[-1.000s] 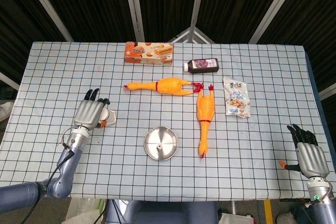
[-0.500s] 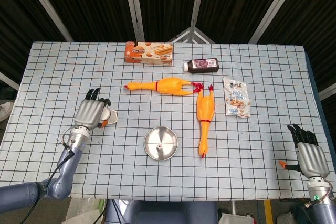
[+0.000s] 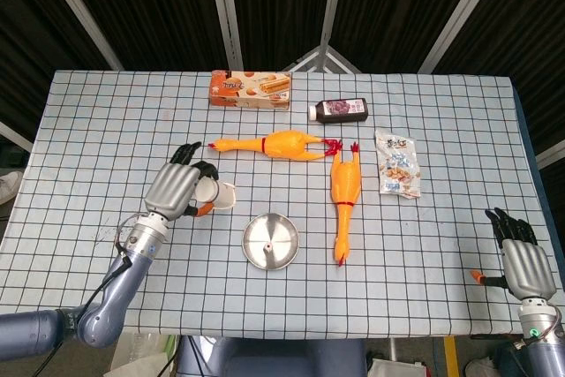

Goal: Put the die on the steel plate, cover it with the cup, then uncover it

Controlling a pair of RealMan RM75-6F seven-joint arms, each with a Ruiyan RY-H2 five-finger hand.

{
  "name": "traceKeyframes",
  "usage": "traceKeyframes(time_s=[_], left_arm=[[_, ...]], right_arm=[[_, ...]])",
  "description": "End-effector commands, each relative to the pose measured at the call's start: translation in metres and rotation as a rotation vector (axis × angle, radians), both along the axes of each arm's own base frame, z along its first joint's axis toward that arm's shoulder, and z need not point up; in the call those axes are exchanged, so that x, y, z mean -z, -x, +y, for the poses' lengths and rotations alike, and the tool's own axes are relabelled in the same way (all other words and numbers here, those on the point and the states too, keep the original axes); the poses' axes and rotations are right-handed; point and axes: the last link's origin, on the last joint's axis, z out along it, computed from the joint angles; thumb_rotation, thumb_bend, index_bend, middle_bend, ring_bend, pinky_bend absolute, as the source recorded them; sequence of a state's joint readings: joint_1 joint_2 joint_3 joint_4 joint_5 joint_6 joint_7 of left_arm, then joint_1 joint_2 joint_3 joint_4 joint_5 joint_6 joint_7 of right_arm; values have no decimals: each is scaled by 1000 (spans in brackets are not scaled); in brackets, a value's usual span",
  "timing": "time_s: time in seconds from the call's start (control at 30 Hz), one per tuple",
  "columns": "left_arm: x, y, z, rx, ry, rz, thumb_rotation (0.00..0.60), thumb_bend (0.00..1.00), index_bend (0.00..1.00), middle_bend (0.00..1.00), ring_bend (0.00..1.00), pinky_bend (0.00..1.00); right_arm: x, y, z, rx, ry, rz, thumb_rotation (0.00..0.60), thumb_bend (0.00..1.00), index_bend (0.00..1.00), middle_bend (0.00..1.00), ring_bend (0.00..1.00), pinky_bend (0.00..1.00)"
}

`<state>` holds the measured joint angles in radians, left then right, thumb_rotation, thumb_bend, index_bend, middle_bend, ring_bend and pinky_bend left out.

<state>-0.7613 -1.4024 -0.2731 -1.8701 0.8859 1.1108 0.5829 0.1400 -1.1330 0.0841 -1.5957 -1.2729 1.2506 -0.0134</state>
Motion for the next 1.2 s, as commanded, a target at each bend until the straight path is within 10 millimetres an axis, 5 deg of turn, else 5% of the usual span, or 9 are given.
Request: traceKeyframes(time_s=[0.03,0.27,0.47,0.8,1.2], left_arm=[[9,-31,-11,53,66,-18,600,363,405,456,26,0],[38,-75,-30,117,155,7,600,363,405,453,26,0],[62,-91,-41,106,199,71,600,363,404,448,26,0],[86,-94,-49,79,259,155,600,363,405,432,26,0],[91,-88,-46,67,237,215,600,363,405,421,26,0]], right_arm=[[-1,1,-1,2,4,0,600,21,53,0,87,0],[-6,3,-1,6,23,-6,600,21,53,0,87,0],[-10,3,1,4,33,-13,600,21,53,0,87,0],[-12,5,1,9,39,-18,600,21,53,0,87,0],[-11,6,1,10,31,-21,600,21,53,0,88,0]])
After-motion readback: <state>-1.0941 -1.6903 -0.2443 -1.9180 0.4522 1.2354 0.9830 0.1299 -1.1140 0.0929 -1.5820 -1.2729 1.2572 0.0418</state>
